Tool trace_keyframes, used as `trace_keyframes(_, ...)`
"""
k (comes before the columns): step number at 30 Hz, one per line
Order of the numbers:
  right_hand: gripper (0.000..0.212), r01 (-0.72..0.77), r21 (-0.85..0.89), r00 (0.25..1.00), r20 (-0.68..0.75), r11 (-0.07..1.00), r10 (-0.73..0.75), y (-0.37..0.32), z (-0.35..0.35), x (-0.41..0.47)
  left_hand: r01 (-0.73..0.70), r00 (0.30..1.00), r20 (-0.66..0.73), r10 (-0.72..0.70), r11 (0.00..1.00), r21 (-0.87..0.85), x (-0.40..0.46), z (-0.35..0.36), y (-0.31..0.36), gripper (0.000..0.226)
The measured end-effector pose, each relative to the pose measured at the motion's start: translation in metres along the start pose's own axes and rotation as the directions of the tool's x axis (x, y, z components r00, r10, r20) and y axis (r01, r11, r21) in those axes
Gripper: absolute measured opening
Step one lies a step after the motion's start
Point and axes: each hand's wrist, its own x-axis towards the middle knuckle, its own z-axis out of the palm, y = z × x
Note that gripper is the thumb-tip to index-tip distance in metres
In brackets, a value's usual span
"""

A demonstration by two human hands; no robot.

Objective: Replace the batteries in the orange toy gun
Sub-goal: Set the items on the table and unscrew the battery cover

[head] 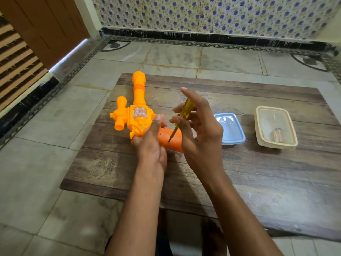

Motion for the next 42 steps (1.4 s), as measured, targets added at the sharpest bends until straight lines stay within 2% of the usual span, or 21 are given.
trace_keyframes(5, 0.055, -0.063, 0.052, 0.994, -0.081, 0.997, 0.067, 0.005, 0.002, -0.002, -0.004, 1.000, 0.000, 0.004, 1.000, -0.004, 0.000, 0.003, 0.001, 0.020)
trace_keyframes(10, 0.055, -0.088, 0.082, 0.991, -0.097, 0.993, 0.096, 0.009, 0.000, -0.002, -0.004, 1.000, 0.001, 0.004, 1.000, -0.004, -0.001, 0.003, 0.000, 0.019)
trace_keyframes(16, 0.050, -0.060, 0.073, 0.977, -0.198, 0.995, 0.074, 0.009, -0.002, -0.002, -0.016, 1.000, -0.004, 0.016, 0.999, -0.045, 0.004, 0.001, 0.000, 0.023)
trace_keyframes(18, 0.044, -0.039, 0.008, 0.961, -0.274, 0.999, 0.040, 0.011, -0.005, -0.001, -0.026, 1.000, -0.009, 0.025, 0.997, -0.074, 0.006, -0.001, 0.001, 0.027)
trace_keyframes(19, 0.041, -0.025, -0.066, 0.948, -0.317, 0.997, 0.003, 0.013, -0.006, 0.000, -0.026, 1.000, -0.019, 0.025, 0.996, -0.084, 0.007, -0.002, 0.001, 0.032)
trace_keyframes(21, 0.035, 0.006, -0.260, 0.925, -0.364, 0.966, -0.104, 0.019, -0.008, -0.002, -0.021, 1.000, -0.023, 0.019, 0.996, -0.088, 0.010, -0.004, 0.003, 0.024)
trace_keyframes(24, 0.024, 0.039, -0.472, 0.941, -0.280, 0.881, -0.192, 0.033, -0.010, -0.006, -0.014, 0.999, -0.037, 0.010, 0.995, -0.098, 0.010, -0.005, 0.008, 0.020)
trace_keyframes(28, 0.013, 0.056, -0.633, 0.970, -0.148, 0.772, -0.192, 0.053, -0.008, -0.009, -0.010, 0.999, -0.037, 0.005, 0.990, -0.139, 0.012, -0.007, 0.011, 0.024)
trace_keyframes(34, 0.026, -0.024, -0.718, 1.000, -0.012, 0.695, 0.022, 0.068, -0.001, -0.009, 0.009, 0.999, -0.034, -0.014, 0.989, -0.151, 0.011, -0.008, 0.008, 0.033)
trace_keyframes(36, 0.023, -0.056, -0.736, 0.996, 0.005, 0.674, 0.087, 0.070, 0.003, -0.009, 0.009, 0.999, -0.034, -0.014, 0.988, -0.155, 0.012, -0.008, 0.008, 0.037)
trace_keyframes(39, 0.016, -0.092, -0.771, 0.982, 0.035, 0.631, 0.186, 0.074, 0.006, -0.011, 0.012, 1.000, -0.023, -0.015, 0.992, -0.124, 0.012, -0.008, 0.009, 0.026)
trace_keyframes(42, 0.012, -0.081, -0.789, 0.970, 0.079, 0.609, 0.231, 0.077, 0.007, -0.014, 0.031, 0.999, -0.018, -0.033, 0.993, -0.111, 0.014, -0.009, 0.008, 0.025)
